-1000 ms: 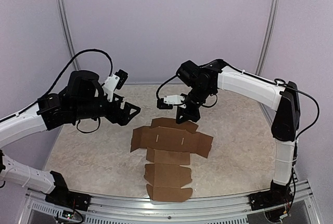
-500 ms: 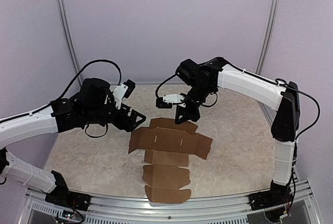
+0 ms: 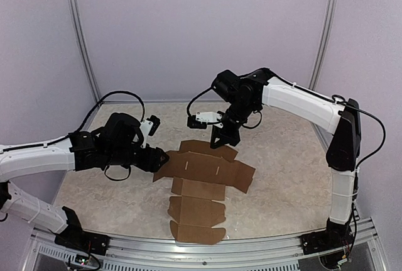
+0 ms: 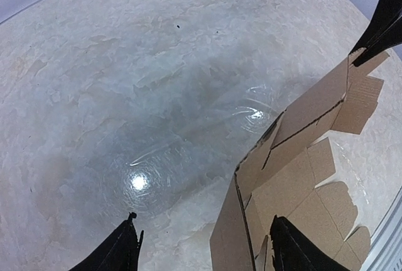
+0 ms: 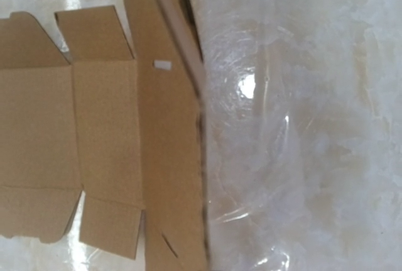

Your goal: Fold the paper box

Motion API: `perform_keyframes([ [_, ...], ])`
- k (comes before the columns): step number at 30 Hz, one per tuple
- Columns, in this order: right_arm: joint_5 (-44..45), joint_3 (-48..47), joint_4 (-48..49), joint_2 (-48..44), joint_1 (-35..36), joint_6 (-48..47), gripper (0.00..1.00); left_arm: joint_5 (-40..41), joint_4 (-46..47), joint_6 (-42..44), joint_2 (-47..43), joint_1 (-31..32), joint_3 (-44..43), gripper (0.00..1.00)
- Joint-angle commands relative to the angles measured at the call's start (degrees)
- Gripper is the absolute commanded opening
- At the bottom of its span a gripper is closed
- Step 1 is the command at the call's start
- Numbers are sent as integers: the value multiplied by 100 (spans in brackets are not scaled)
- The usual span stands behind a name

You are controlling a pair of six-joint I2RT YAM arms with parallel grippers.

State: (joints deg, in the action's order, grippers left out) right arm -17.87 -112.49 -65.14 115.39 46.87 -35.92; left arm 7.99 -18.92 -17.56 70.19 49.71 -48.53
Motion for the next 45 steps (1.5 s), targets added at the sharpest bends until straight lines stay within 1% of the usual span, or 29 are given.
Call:
perform_keyframes([
  [1, 26, -127, -65, 89, 58, 120, 0, -10, 29, -198, -32, 31, 158, 67],
  [3, 34, -131, -56, 90, 60, 155, 0, -32, 59, -216, -25, 36, 198, 64],
  [6, 39, -132, -35, 89, 78, 200, 0, -41, 67, -222, -11, 38, 218, 57],
  [10, 14, -105, -14, 71, 96, 272, 0, -99, 89, -213, 3, 42, 211, 42],
  [14, -45, 54, 160, -39, 99, 344, 0, -159, 89, -182, -3, 46, 204, 23],
  [17, -91, 186, 286, -121, 102, 401, 0, -166, 82, -148, -53, 45, 238, 12],
  [19, -122, 297, 376, -181, 102, 428, 0, -175, 85, -111, -104, 47, 269, 3],
  [20, -137, 371, 417, -226, 99, 436, 0, -194, 87, -81, -138, 41, 288, 0],
  [23, -174, 655, 614, -389, 99, 451, 0, -220, 94, 17, -234, 60, 347, 0],
  [29, -315, 957, 711, -556, 87, 345, 12, -262, 136, 244, -527, 98, 510, 0],
  [31, -349, 974, 707, -555, 80, 320, 13, -263, 156, 292, -609, 103, 551, 0],
  [37, -408, 896, 733, -503, 80, 261, 15, -282, 137, 363, -735, 117, 599, 0],
  [45, -394, 506, 679, -380, 90, 239, 14, -290, 119, 393, -670, 161, 574, 0],
])
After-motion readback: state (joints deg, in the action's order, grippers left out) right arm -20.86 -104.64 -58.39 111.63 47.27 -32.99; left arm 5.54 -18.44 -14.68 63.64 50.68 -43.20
